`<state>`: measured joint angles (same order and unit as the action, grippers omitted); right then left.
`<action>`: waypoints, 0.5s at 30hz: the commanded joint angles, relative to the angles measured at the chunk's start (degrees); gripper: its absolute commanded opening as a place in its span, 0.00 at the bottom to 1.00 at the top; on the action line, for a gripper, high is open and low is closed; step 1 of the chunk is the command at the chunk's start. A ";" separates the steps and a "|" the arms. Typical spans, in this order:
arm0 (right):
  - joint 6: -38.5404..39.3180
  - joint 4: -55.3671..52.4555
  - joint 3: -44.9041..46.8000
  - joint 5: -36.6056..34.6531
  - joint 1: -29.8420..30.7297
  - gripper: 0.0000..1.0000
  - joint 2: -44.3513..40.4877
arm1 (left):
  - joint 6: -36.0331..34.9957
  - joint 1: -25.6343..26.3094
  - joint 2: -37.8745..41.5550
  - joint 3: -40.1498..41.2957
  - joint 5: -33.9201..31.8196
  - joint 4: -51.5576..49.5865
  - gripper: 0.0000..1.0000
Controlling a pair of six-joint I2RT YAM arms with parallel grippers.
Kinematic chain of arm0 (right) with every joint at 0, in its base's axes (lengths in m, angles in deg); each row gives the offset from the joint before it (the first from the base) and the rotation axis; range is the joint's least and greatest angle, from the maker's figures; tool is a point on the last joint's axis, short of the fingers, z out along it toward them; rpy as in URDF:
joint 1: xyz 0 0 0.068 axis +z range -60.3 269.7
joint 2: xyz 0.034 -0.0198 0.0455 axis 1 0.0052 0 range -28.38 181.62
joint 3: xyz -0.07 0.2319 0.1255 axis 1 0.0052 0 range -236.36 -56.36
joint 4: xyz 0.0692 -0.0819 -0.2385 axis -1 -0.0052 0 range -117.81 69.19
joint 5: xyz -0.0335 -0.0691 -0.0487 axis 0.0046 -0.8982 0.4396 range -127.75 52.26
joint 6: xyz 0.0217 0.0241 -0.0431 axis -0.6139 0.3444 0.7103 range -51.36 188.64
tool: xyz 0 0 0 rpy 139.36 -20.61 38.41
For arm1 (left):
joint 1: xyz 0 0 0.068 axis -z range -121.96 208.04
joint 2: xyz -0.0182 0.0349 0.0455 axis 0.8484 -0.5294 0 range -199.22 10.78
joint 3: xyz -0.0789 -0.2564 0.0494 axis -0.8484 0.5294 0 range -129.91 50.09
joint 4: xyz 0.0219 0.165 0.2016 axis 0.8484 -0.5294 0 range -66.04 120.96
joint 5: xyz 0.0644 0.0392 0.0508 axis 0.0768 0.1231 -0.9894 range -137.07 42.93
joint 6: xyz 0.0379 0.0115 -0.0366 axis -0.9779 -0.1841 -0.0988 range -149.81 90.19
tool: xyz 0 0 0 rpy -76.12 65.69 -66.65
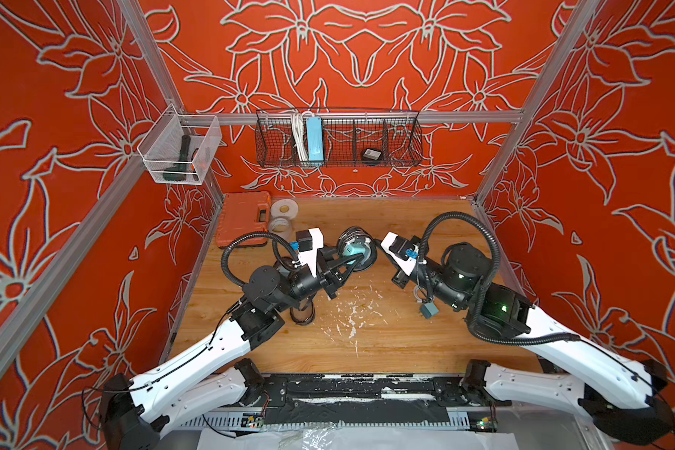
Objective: Pack away charging kits
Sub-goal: Zip the zipper on the storage bag.
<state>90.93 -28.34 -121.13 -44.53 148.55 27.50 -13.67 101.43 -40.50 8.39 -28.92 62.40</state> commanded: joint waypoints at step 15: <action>11.99 -1.80 -13.39 -0.48 -0.14 0.00 3.15 | -3.10 -0.15 -2.50 1.02 4.36 -14.98 0.00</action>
<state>100.28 -39.03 -129.15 -43.77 148.49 30.97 -15.97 101.08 -41.09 7.32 -27.33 57.55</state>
